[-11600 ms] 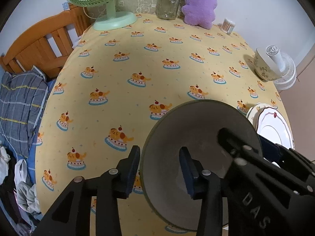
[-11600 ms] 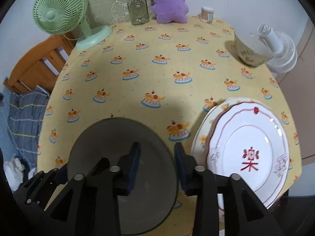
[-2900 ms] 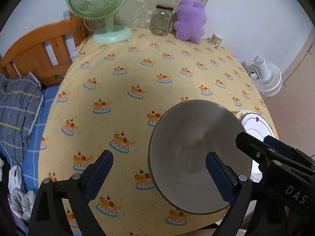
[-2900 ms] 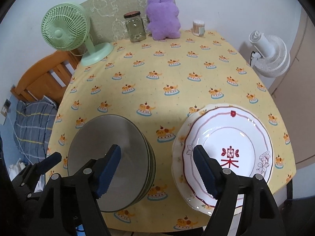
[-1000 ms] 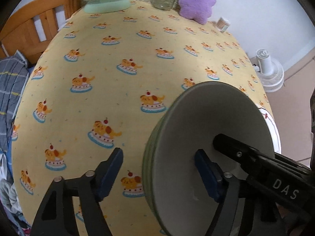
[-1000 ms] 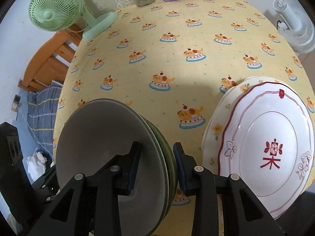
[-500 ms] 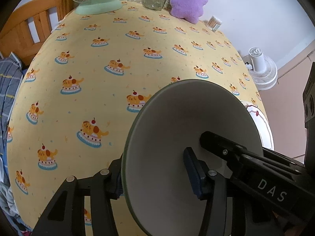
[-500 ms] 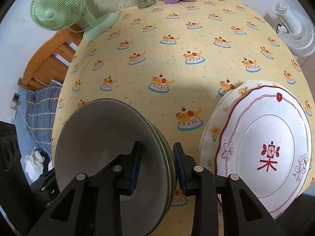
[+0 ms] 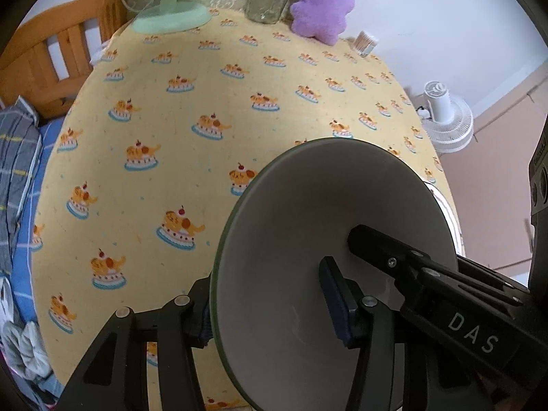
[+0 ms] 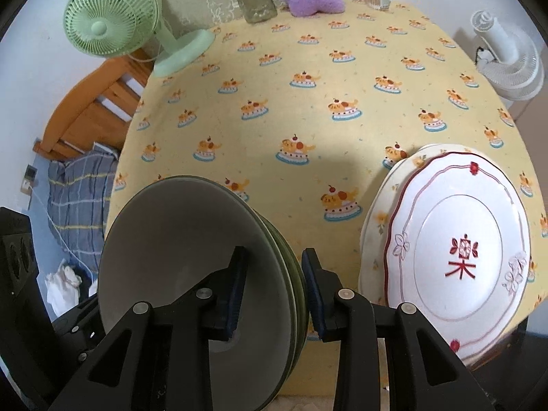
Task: Organize plates and bowls
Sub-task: 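Lift and carry the nested bowls with both tools over the plate stack, then lower the nested bowls onto the red-rimmed plate and open both tools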
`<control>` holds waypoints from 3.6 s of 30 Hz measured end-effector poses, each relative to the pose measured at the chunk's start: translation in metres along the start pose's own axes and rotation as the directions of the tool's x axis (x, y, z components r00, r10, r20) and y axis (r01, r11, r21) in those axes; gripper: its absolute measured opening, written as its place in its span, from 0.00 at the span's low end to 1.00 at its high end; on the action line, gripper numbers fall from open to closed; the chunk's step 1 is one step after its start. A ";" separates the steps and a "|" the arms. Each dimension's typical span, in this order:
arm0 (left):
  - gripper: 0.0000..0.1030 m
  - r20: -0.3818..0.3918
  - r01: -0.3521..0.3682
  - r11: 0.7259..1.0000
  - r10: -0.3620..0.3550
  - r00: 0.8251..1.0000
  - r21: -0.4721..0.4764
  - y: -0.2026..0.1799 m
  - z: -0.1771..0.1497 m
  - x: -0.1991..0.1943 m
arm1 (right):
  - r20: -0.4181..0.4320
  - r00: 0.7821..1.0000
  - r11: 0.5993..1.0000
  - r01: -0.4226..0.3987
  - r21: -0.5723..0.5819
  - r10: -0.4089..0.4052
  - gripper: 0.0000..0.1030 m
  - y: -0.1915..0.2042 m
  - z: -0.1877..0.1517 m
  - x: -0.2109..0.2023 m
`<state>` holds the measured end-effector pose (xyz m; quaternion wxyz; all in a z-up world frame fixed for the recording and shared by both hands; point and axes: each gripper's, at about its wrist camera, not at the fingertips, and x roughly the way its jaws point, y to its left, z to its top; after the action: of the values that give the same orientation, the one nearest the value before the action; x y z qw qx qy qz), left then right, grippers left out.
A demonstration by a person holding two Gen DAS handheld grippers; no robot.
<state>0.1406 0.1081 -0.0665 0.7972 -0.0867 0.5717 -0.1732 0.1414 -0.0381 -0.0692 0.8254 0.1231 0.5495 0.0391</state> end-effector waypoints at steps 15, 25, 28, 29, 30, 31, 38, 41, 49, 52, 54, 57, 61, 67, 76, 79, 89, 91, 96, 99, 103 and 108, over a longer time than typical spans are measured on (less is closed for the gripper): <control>0.50 0.039 0.020 0.995 -0.024 0.999 0.101 -0.015 0.001 -0.023 | 0.100 0.995 0.996 0.016 0.090 -0.025 0.36 0.003 -0.013 -0.037; 0.50 0.089 -0.033 0.998 0.028 0.996 0.056 -0.051 -0.002 -0.018 | 0.114 0.993 0.999 -0.028 0.034 0.023 0.36 -0.026 -0.008 -0.045; 0.50 0.099 -0.043 0.999 0.039 0.994 0.033 -0.069 -0.004 -0.016 | 0.109 0.994 0.999 -0.034 0.011 0.033 0.36 -0.039 -0.004 -0.050; 0.50 0.101 -0.045 0.999 0.042 0.994 0.025 -0.074 -0.004 -0.015 | 0.106 0.994 0.999 -0.039 0.002 0.038 0.36 -0.046 -0.003 -0.053; 0.50 0.102 -0.046 0.999 0.044 0.994 0.018 -0.078 -0.004 -0.014 | 0.104 0.994 0.999 -0.041 -0.006 0.042 0.36 -0.051 -0.002 -0.055; 0.50 0.104 -0.049 0.999 0.048 0.993 0.009 -0.084 -0.005 -0.013 | 0.101 0.994 0.999 -0.043 -0.013 0.044 0.36 -0.056 -0.001 -0.056; 0.50 0.121 -0.062 0.998 0.065 0.991 -0.035 -0.119 -0.006 -0.004 | 0.087 0.994 0.997 -0.055 -0.056 0.060 0.36 -0.089 0.009 -0.068; 0.50 0.122 -0.064 0.997 0.070 0.990 -0.052 -0.131 -0.006 0.001 | 0.080 0.995 0.996 -0.057 -0.073 0.063 0.36 -0.103 0.012 -0.071; 0.50 0.123 -0.048 0.994 0.061 0.990 -0.102 -0.163 -0.010 0.020 | 0.058 0.997 0.992 -0.044 -0.116 0.051 0.36 -0.138 0.020 -0.075; 0.50 0.118 -0.041 0.992 0.055 0.992 -0.119 -0.172 -0.012 0.030 | 0.047 0.998 0.991 -0.034 -0.127 0.041 0.36 -0.152 0.022 -0.074; 0.50 0.112 -0.036 0.991 0.051 0.992 -0.132 -0.177 -0.013 0.037 | 0.038 0.999 0.991 -0.029 -0.134 0.034 0.36 -0.161 0.023 -0.072; 0.50 0.102 -0.029 0.988 0.045 0.994 -0.150 -0.181 -0.015 0.046 | 0.022 0.999 0.990 -0.022 -0.142 0.025 0.36 -0.170 0.025 -0.067; 0.50 0.085 -0.024 0.984 0.040 0.996 -0.176 -0.182 -0.016 0.057 | -0.001 1.000 0.988 -0.015 -0.154 0.015 0.36 -0.177 0.026 -0.060; 0.49 0.063 -0.029 0.982 0.041 0.997 -0.184 -0.183 -0.013 0.067 | -0.035 0.999 0.988 -0.008 -0.156 0.003 0.36 -0.184 0.030 -0.049; 0.49 0.068 -0.047 0.987 0.058 0.996 -0.151 -0.187 -0.003 0.071 | -0.022 1.000 0.991 -0.005 -0.134 0.003 0.36 -0.190 0.039 -0.044; 0.49 0.070 -0.056 0.988 0.067 0.995 -0.147 -0.188 -0.004 0.072 | -0.018 1.000 0.991 -0.014 -0.129 0.012 0.36 -0.193 0.039 -0.044; 0.68 0.094 -0.180 0.970 0.198 0.976 -0.165 -0.196 -0.016 0.067 | 0.031 0.999 0.978 -0.019 -0.206 0.026 0.39 -0.195 0.032 -0.048; 0.74 0.098 -0.191 0.965 0.210 0.973 -0.178 -0.193 -0.019 0.062 | 0.037 0.999 0.977 0.004 -0.211 0.004 0.55 -0.196 0.031 -0.049; 0.83 0.144 -0.193 0.968 0.216 0.966 -0.159 -0.189 -0.022 0.045 | 0.094 0.995 0.983 0.045 -0.179 -0.028 0.70 -0.198 0.027 -0.064; 0.83 0.173 -0.201 0.971 0.222 0.960 -0.127 -0.187 -0.020 0.034 | 0.139 0.989 0.984 0.070 -0.166 -0.047 0.71 -0.190 0.022 -0.074; 0.84 0.234 -0.212 0.973 0.228 0.945 -0.092 -0.178 -0.017 0.012 | 0.187 0.980 0.987 0.090 -0.133 -0.064 0.75 -0.176 0.019 -0.087; 0.84 0.279 -0.217 0.976 0.216 0.936 -0.029 -0.159 -0.013 -0.008 | 0.259 0.959 0.988 0.136 -0.067 -0.114 0.76 -0.153 0.012 -0.101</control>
<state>0.0982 -0.0351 -0.0104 0.8845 -0.0459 0.4588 -0.0711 0.1019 -0.2080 -0.0118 0.8943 0.0572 0.4437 -0.0062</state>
